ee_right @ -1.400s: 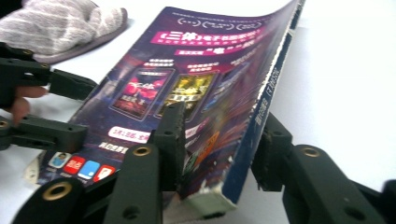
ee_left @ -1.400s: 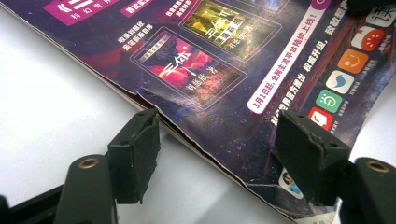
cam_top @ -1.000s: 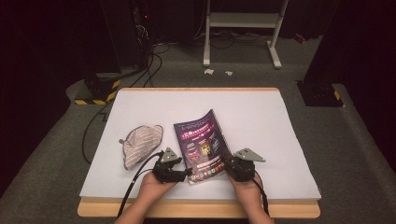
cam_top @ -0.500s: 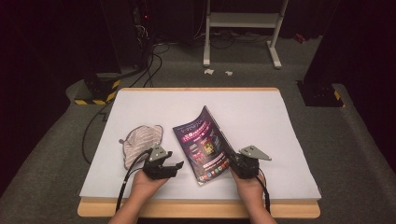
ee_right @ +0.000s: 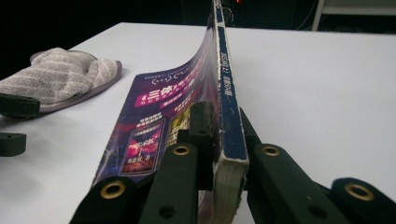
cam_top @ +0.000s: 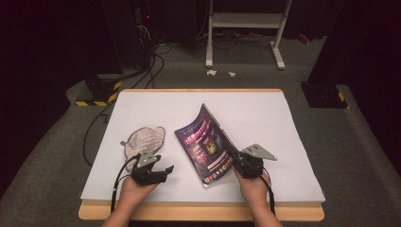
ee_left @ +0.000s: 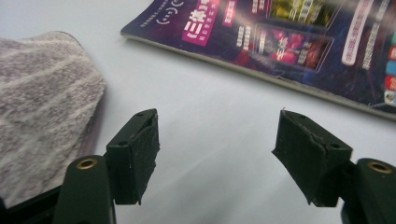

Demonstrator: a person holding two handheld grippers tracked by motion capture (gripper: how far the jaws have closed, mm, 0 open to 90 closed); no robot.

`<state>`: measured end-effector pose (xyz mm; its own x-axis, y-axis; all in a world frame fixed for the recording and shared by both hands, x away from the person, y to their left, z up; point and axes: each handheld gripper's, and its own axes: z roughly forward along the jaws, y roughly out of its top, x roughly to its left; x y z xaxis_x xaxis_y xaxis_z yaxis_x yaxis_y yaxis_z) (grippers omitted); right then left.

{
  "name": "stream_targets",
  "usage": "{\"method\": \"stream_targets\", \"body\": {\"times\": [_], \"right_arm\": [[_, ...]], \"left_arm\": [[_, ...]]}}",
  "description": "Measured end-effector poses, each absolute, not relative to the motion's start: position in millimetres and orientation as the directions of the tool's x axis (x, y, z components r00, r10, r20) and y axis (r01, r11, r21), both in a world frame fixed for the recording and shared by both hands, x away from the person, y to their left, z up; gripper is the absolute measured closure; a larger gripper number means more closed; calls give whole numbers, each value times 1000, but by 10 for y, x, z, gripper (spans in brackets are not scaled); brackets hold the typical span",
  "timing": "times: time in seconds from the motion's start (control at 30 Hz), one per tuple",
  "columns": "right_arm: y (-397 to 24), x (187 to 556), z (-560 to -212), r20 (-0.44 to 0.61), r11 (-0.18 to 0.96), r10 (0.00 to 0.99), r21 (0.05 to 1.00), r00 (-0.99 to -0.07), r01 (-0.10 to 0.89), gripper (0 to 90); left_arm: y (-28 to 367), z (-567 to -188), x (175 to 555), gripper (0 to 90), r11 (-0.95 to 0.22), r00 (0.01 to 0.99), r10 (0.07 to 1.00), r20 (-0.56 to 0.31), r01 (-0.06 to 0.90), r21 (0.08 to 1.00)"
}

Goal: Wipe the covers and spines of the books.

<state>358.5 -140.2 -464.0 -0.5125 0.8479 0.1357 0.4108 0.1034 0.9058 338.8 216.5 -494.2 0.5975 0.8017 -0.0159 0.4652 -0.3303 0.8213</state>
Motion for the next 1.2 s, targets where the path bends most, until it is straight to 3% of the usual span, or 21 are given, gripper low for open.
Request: {"method": "stream_targets", "body": {"times": [0.43, 1.2], "right_arm": [[-1302, 3590, -4437, 114, 94, 841, 932, -529, 350, 844], [-1173, 3513, -4107, 58, 92, 833, 966, -550, 240, 845]], "left_arm": [[2145, -5055, 3368, 236, -334, 583, 813, 7, 455, 825], [2157, -5038, 3358, 235, -315, 580, 815, -6, 450, 836]]}}
